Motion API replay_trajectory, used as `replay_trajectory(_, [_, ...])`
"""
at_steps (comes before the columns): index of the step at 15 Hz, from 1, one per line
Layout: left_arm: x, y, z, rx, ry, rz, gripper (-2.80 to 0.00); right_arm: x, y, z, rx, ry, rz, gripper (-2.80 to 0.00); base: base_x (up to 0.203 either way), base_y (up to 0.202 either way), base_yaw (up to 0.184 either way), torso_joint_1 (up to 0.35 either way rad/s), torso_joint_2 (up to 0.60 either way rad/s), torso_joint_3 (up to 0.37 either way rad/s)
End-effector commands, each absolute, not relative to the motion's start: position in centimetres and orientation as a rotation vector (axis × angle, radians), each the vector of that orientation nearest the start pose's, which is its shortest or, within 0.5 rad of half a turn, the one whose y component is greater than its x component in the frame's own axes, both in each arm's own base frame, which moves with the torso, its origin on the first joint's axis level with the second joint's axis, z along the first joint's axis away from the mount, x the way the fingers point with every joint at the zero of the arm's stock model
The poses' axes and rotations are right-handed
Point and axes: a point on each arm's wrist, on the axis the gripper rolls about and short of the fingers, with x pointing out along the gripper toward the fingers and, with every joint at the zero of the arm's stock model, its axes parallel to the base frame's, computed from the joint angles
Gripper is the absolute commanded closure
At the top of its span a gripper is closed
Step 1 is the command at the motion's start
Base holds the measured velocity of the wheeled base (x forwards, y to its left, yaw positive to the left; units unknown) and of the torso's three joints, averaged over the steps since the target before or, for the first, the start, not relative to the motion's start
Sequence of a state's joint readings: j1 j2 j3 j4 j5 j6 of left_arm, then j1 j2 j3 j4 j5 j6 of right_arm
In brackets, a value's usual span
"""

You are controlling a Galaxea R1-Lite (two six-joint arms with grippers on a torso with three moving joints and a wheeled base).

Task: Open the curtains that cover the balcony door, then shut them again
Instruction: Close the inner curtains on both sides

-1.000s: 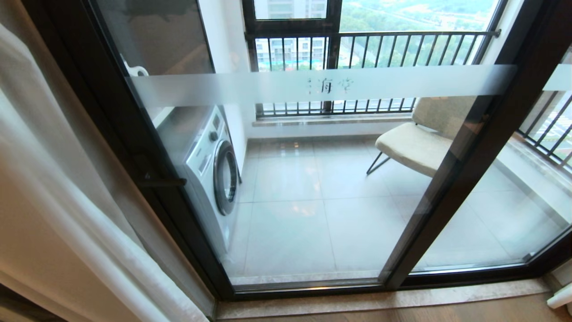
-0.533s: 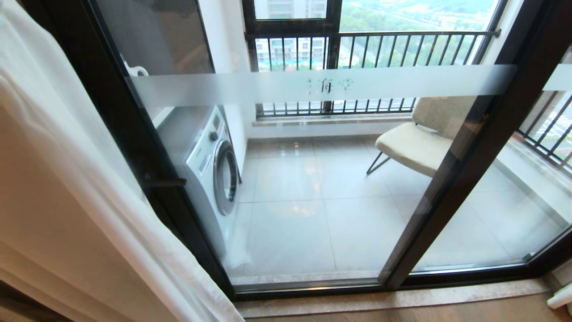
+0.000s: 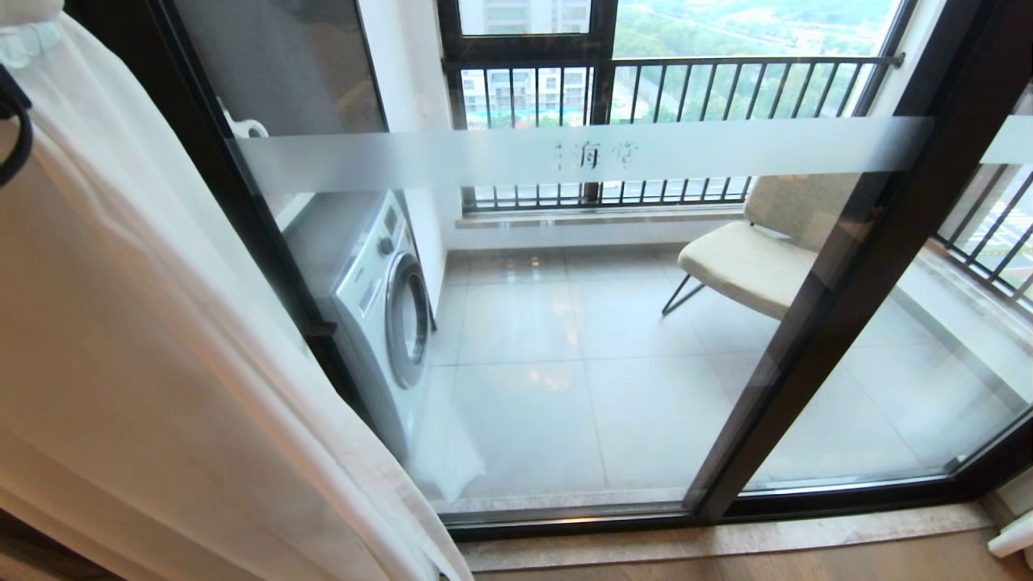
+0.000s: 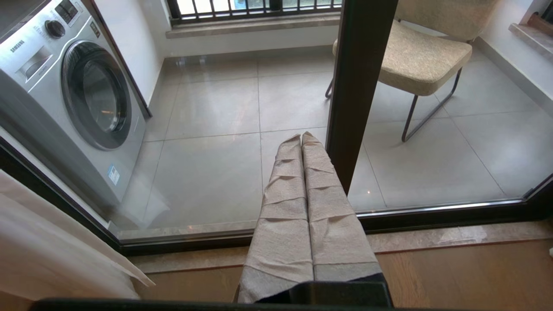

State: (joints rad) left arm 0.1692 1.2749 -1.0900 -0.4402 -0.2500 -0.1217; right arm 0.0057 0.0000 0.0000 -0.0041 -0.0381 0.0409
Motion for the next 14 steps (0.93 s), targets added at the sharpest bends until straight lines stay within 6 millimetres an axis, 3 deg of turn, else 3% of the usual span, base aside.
replay_trajectory(1, [19.50,2.72,35.35,-0.069,-0.243,-0.099,0.00,-2.27,-0.10,7.60,0.041,-0.004,-0.032,0.00,0.000,0.000,0.000,0.000,0.00,0.000])
replay_trajectory(8, [18.82,2.48,34.91,-0.069,-0.236,-0.109,0.00,-2.27,-0.10,7.60,0.041,-0.004,-0.032,0.00,0.001,-0.010,0.001,-0.001,0.00,-0.001])
replay_trajectory(14, [18.83,2.44,34.91,-0.069,-0.235,-0.117,0.00,-2.27,-0.10,7.60,0.041,-0.004,-0.032,0.00,0.000,-0.178,0.001,0.005,0.00,0.003])
